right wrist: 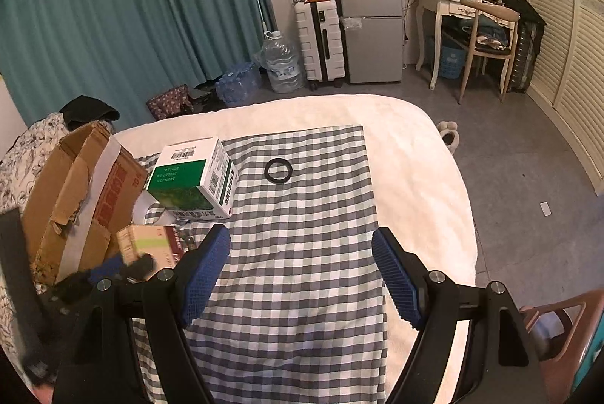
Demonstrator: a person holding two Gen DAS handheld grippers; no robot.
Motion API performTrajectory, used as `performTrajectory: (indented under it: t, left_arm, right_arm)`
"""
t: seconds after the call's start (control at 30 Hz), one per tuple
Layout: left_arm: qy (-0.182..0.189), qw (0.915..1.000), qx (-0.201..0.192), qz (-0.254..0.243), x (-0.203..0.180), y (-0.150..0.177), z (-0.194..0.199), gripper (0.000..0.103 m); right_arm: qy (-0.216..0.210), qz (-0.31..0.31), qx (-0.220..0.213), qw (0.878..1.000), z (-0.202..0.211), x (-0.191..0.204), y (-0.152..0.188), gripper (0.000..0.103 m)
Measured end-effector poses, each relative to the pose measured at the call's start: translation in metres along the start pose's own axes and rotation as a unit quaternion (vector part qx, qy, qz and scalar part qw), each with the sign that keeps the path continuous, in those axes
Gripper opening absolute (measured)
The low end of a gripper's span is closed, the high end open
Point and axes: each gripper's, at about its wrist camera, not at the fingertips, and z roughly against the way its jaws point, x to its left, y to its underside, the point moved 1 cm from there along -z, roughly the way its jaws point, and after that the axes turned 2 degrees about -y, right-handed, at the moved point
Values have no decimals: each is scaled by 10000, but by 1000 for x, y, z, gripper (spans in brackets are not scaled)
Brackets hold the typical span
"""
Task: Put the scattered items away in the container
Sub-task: 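Grasp the red-white medicine box with the left tool while the right grasps the green box, then carry both boxes into the cardboard box and open both tools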
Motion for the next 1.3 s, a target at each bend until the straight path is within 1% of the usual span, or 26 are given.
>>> performTrajectory:
  t: [0.07, 0.1, 0.17, 0.3, 0.37, 0.43, 0.5, 0.6, 0.67, 0.73, 0.8, 0.93, 1.07, 1.13, 1.27, 1.3]
  left_arm:
    - [-55, 9997, 239, 58, -1, 4, -21, 39]
    - [-96, 9995, 269, 107, -1, 5, -29, 34]
    - [-125, 9998, 131, 96, 1, 4, -32, 30]
    - [-242, 9989, -347, -187, 7, -5, -13, 29]
    - [-181, 9981, -517, -292, 12, -8, 3, 29]
    - [-203, 9976, -572, -347, 18, -12, 18, 29]
    - [-168, 9979, -594, -215, 23, -13, 27, 29]
    - [-218, 9979, -545, -260, 24, -12, 27, 29]
    - [-282, 9970, -620, -363, 23, -13, 24, 29]
    - [-338, 9968, -603, -400, 23, -16, 19, 29]
    - [-377, 9970, -545, -391, 24, -21, 8, 29]
    - [-483, 9969, -532, -330, 35, -27, -6, 29]
    - [-536, 9971, -505, -189, 41, -36, -18, 29]
    - [-527, 9971, -525, -162, 43, -36, -20, 29]
    - [-542, 9969, -525, -236, 44, -34, -22, 29]
    - [-549, 9969, -507, -240, 44, -33, -24, 30]
  right_arm:
    - [12, 39, -34, 10000, 3, 3, 0, 77]
    - [5, 62, -46, 10000, 4, 5, 0, 77]
    - [-5, 82, -83, 9999, 6, 7, 0, 77]
    - [-47, 80, -54, 9999, -3, 4, 0, 77]
    - [-113, 79, -36, 9999, -17, 2, 0, 77]
    - [-235, 58, -76, 9997, -33, -1, 0, 77]
    - [-273, -2, -173, 9995, -51, -3, -1, 77]
    - [-274, -30, -130, 9995, -80, -2, -4, 77]
    - [-200, 85, -39, 9998, -96, 2, -7, 77]
    - [-77, 323, 21, 9994, -113, 9, -10, 77]
    - [64, 421, 20, 9991, -127, 11, -13, 77]
    - [32, 393, 17, 9992, -145, 17, -25, 77]
    - [326, 946, 32, 9950, -158, 32, -28, 77]
    - [353, 993, 54, 9944, -166, 33, -28, 77]
    - [264, 832, 97, 9961, -183, 34, -31, 72]
    - [308, 814, 144, 9961, -187, 35, -32, 64]
